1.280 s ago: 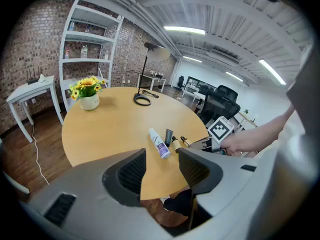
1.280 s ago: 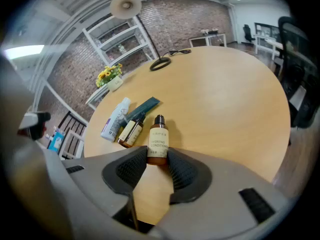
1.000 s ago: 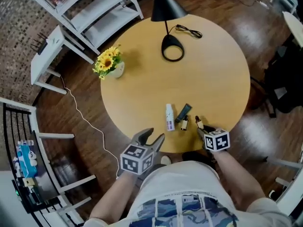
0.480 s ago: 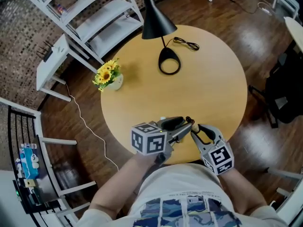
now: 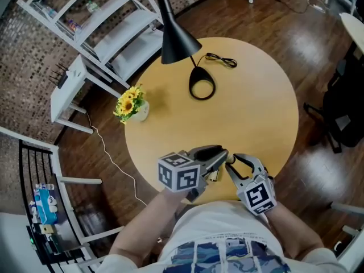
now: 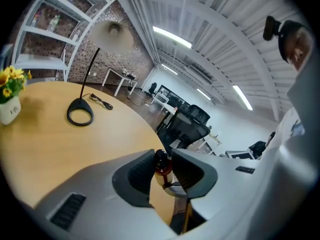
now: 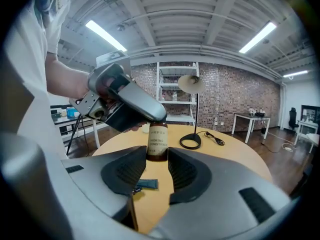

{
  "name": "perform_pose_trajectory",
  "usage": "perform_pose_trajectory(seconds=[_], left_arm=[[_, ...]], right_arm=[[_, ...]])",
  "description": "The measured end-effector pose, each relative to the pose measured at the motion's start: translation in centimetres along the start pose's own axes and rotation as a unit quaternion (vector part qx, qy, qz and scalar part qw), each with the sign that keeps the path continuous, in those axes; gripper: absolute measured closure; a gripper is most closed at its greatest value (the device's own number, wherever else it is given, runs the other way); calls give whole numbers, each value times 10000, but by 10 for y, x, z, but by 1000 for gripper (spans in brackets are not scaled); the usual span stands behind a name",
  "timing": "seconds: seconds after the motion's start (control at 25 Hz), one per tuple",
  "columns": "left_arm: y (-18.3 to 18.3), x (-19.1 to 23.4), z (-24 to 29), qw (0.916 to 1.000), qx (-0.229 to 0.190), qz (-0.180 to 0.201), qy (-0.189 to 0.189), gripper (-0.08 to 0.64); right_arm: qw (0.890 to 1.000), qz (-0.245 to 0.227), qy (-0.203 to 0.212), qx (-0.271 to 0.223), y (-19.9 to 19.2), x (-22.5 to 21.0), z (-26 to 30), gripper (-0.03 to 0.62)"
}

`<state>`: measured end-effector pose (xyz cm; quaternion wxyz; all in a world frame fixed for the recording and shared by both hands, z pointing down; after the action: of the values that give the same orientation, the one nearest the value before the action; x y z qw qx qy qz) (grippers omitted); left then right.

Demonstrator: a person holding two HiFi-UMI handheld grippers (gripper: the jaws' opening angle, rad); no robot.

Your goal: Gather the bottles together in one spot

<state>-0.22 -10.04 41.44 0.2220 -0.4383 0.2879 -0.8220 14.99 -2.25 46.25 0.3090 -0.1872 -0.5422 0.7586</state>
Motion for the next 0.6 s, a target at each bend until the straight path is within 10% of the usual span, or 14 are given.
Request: perform_pose_trajectory(seconds=[0.32,0.6], left_arm=[[61,49,-12,9722,-194,1689,1610,460],[86,167,7,9492,-558,1479,2722,460]], right_arm=[[9983,382,47,447,-31,-31,-26,331],[9927,746,-394,858,-56,-52,-68,333]])
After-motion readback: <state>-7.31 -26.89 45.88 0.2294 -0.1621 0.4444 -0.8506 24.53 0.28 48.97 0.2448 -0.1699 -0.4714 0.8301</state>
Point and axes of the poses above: the fingertips, and each gripper's own axes: z forward along the fingers, x to its left, y out of its top, the point moved 10 cm from there along -z, backward along the fingers, and after that the axes turned 3 degrees about -z, right-handed, at the moved point
